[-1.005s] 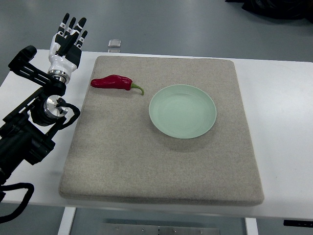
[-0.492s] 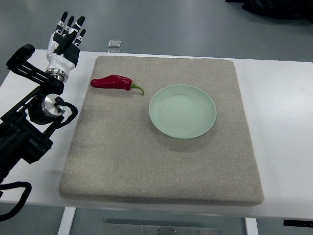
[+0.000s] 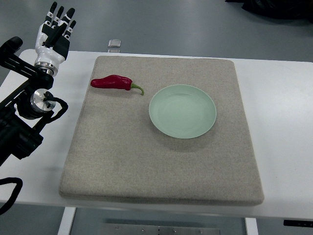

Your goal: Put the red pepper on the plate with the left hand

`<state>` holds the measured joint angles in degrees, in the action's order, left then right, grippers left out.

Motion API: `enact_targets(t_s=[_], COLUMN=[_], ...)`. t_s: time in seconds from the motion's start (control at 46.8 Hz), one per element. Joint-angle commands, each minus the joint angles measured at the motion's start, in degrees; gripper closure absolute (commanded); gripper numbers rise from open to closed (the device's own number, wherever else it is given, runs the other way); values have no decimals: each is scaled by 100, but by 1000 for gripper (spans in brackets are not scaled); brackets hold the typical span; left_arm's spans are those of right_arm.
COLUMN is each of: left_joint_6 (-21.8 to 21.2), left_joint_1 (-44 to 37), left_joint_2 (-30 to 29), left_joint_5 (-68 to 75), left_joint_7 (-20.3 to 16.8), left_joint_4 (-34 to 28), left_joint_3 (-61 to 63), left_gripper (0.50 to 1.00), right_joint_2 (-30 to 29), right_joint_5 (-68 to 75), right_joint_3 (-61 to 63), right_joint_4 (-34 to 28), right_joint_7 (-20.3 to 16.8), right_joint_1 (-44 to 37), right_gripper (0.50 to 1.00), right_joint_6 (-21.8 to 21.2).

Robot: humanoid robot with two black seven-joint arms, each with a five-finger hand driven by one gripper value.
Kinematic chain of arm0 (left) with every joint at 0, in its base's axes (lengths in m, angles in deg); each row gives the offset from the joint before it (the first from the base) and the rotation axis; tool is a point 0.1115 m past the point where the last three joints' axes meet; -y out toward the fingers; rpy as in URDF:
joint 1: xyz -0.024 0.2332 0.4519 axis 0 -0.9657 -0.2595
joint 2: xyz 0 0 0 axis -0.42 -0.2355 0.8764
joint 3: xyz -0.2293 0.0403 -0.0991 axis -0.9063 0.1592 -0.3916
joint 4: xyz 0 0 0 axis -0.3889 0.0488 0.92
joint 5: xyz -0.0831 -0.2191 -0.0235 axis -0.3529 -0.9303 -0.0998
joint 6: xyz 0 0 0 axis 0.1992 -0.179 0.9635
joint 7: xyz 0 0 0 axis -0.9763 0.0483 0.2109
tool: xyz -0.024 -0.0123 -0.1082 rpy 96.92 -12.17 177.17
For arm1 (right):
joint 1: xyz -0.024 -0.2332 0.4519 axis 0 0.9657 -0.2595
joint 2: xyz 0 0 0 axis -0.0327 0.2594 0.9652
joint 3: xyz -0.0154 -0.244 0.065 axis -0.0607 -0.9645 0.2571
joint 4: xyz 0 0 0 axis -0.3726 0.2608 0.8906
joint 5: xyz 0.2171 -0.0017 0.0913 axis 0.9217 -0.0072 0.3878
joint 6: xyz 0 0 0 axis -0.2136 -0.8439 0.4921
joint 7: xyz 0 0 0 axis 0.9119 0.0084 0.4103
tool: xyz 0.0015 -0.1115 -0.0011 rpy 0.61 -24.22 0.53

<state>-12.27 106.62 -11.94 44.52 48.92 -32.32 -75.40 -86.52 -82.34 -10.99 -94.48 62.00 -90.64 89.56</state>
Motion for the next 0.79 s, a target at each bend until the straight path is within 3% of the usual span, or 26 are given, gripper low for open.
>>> enact_targets(t_s=[0.0, 0.428, 0.77], left_joint_6=[320, 453, 216], left_joint_1=[-6, -6, -50], left_joint_2=[25, 78, 306], left_joint_5=[-63, -90, -90], left_joint_7=[0, 44, 62], left_joint_4=[-33, -244, -323], left_joint_3=[-38, 102, 129], left_gripper=[501, 504, 504], right_joint_2=[0, 0, 0], right_joint_5=[0, 0, 0], right_joint_3=[0, 0, 0], right_joint_4=[0, 0, 0], right_joint_7=[0, 0, 0], right_joint_1=[5, 5, -4], right_gripper=[568, 568, 568], right_joint_6=[0, 0, 0])
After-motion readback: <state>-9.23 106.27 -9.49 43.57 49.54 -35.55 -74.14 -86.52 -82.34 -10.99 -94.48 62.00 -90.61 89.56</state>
